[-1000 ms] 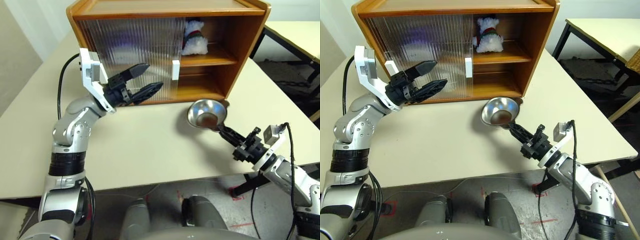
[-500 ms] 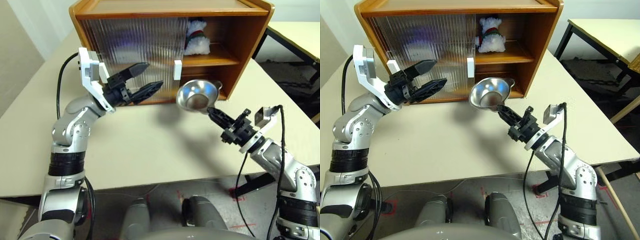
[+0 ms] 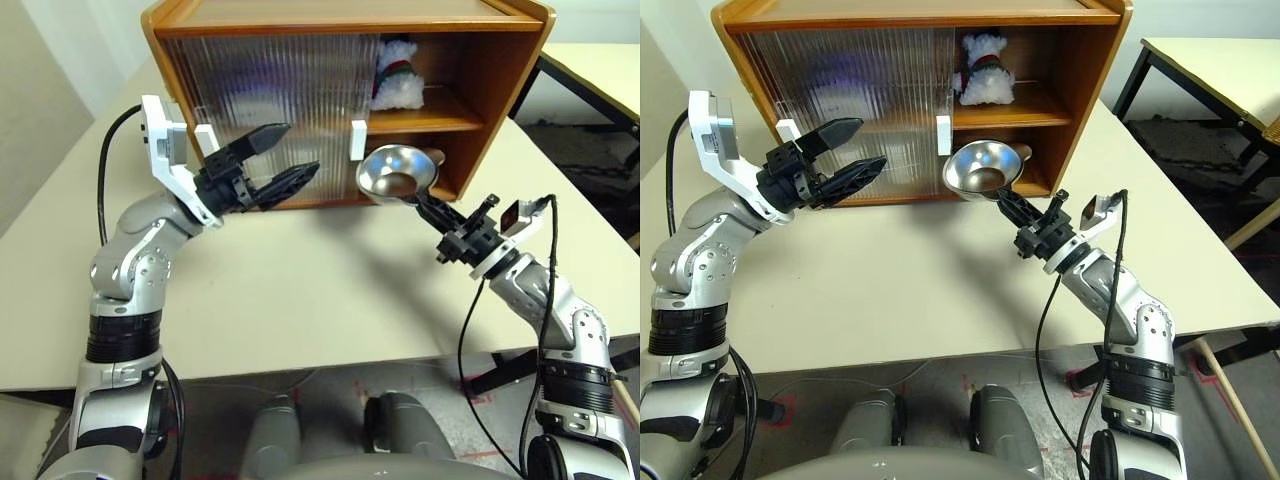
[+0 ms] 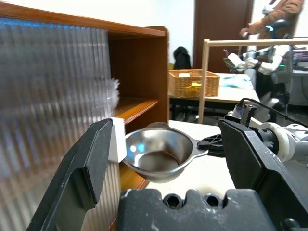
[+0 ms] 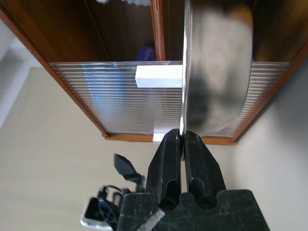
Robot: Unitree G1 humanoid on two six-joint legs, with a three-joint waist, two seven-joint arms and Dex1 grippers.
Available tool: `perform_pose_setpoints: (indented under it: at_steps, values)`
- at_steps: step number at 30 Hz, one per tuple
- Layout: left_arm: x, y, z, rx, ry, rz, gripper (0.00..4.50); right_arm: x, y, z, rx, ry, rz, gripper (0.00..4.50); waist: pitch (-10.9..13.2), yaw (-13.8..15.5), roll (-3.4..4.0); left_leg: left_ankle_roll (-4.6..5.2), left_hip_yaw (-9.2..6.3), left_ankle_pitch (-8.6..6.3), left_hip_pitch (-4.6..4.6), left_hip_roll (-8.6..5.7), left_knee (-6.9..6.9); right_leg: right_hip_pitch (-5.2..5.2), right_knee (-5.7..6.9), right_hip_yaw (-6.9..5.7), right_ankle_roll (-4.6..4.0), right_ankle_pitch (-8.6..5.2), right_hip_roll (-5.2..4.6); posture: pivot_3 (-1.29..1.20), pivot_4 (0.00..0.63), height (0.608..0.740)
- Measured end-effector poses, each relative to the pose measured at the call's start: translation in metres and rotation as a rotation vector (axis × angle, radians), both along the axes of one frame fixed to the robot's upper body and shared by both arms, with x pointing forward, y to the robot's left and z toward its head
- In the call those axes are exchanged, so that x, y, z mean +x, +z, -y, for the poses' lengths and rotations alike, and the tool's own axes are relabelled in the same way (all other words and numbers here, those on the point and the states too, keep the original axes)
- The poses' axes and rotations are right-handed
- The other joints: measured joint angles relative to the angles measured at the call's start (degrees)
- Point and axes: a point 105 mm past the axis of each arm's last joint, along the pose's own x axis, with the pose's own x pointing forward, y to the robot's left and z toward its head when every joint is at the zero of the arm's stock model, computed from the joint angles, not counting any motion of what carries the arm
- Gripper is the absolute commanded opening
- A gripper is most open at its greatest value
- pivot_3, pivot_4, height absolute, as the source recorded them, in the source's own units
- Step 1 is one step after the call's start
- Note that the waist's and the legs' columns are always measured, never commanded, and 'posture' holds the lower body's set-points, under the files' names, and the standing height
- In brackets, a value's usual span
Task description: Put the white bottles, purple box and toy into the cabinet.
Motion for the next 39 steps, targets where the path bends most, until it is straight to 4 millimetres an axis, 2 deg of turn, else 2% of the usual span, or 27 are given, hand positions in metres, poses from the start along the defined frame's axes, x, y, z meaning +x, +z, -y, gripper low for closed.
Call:
perform_pose_setpoints:
  at_steps: [12,21,32,39]
  values:
    - [-0.006,-0.007,-0.007,-0.017,0.043,-0.037,4.5,0.019,0.005,0.011,0.016,-0.074,-0.01,0.04,0.1,1.3,0.11,-0.02,0.0,-0.01,0.01,0.03,-0.02,-0.03,0.02,0.0,-0.02,0.0,0.03,0.14,0.003,0.74]
    - [-0.006,-0.007,-0.007,-0.026,0.043,-0.045,4.5,0.041,-0.018,0.02,0.024,-0.161,-0.092,0.04,0.1,1.4,0.19,0.01,0.0,0.01,0.0,0.02,-0.03,-0.03,0.02,-0.01,-0.02,-0.01,0.02,0.14,0.01,0.74]
    - [-0.01,0.0,-0.008,-0.014,0.058,-0.024,4.5,0.054,-0.023,0.005,0.021,-0.195,-0.063,0.04,0.1,1.8,0.25,0.05,-0.01,0.03,-0.02,0.03,-0.11,-0.06,0.02,-0.01,-0.05,-0.03,0.04,0.21,0.01,0.74]
    - [-0.016,0.002,-0.014,-0.005,0.095,-0.015,4.5,0.071,-0.019,0.009,0.003,-0.24,-0.053,0.04,0.3,3.2,0.43,0.05,0.0,0.03,-0.02,0.03,-0.11,-0.1,0.02,-0.02,-0.05,-0.03,0.05,0.23,0.011,0.74]
